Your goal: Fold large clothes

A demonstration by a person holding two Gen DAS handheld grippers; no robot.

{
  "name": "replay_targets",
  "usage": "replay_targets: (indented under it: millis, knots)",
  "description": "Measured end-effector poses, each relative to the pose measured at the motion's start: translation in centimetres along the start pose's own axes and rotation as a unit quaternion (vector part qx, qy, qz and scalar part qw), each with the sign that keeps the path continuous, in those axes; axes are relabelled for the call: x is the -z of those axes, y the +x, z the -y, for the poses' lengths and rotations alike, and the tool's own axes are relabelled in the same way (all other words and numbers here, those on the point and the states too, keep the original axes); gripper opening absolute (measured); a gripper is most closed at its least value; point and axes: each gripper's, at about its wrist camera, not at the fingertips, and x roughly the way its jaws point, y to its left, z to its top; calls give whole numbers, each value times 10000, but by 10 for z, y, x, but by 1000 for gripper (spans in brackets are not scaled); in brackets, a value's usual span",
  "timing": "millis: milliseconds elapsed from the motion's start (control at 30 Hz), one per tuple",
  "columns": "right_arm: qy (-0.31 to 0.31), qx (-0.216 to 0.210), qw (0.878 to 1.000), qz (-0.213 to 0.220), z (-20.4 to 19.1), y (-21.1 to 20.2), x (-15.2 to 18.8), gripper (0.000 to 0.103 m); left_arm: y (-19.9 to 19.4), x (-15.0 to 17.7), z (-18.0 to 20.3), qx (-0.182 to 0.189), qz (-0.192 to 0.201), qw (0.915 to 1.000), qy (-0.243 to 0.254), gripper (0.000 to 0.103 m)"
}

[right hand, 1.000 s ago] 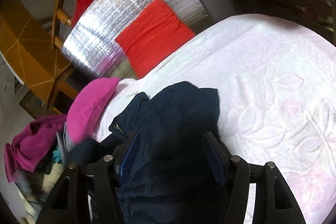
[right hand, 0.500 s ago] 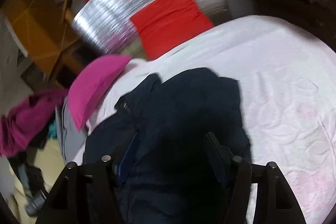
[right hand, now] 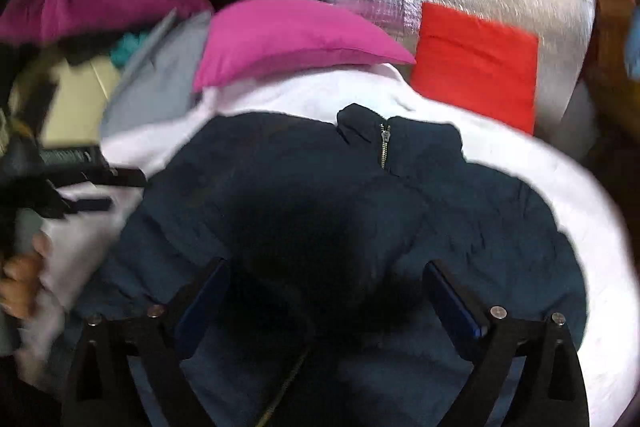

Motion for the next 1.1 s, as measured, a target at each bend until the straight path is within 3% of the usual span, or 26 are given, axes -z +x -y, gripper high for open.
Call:
replay_targets:
  millis: [67,200,300,367,467,533,600,633,667,700,733,767,800,867,900,933,967,1000,1033,1100]
  knots:
    - [31,207,9998,-64,-1,9,0,98,9,-1,-2,-25,-117,9999,56,79]
    - [891,119,9959,47,33,10,-1,95,15,2,0,-95,-189,9997,145,79]
    - [2080,30,9781,109,92,3,7,95,13,3,-2,-80,-192,9996,169,79]
    - [2875,-96,9577,-5,130,7,20,95,15,2,1,-98,-193,9996,182,79]
    - [4247,-551,9033,-245,190,16,56,95,14,1,5,-64,-160,9997,194,79]
    - [5003,-1237,8566,-239,220,22,82,94,12,1,9,-30,-120,9996,243,79]
    - [5466,-1904,8154,-115,237,26,97,95,9,0,14,22,-4,9996,278,79]
    - [5600,-2093,8016,-56,242,26,101,95,7,-1,16,64,69,9996,278,79]
    - [5887,-2417,7713,58,251,29,110,96,6,-2,17,93,124,9995,274,79]
    - [6065,-2566,7525,119,254,31,117,96,5,-3,19,115,178,9994,274,79]
    - [6325,-2748,7239,215,260,35,126,96,4,-3,20,124,213,9993,280,79]
    - [6490,-2838,7053,279,262,38,130,96,5,-4,22,113,233,9992,302,79]
    - [6582,-2889,6945,310,263,42,134,96,8,-4,24,86,216,9992,327,79]
    - [6536,-2935,6971,262,258,47,132,96,15,-3,26,20,140,9992,379,79]
    - [6382,-2865,7144,160,254,51,126,91,18,-3,27,-27,89,9992,392,79]
    - [6287,-2747,7275,85,250,49,125,76,22,-3,28,-69,63,9992,393,79]
    - [6099,-2533,7508,-99,244,51,117,68,23,-4,29,-81,68,9992,395,79]
    - [5989,-2407,7635,-205,244,55,110,45,24,-4,30,-95,89,9991,403,79]
    - [5824,-2290,7794,-298,239,57,105,15,24,-5,31,-105,128,9990,416,79]
    - [5736,-2157,7900,-202,235,53,99,13,21,-6,33,-129,219,9988,427,79]
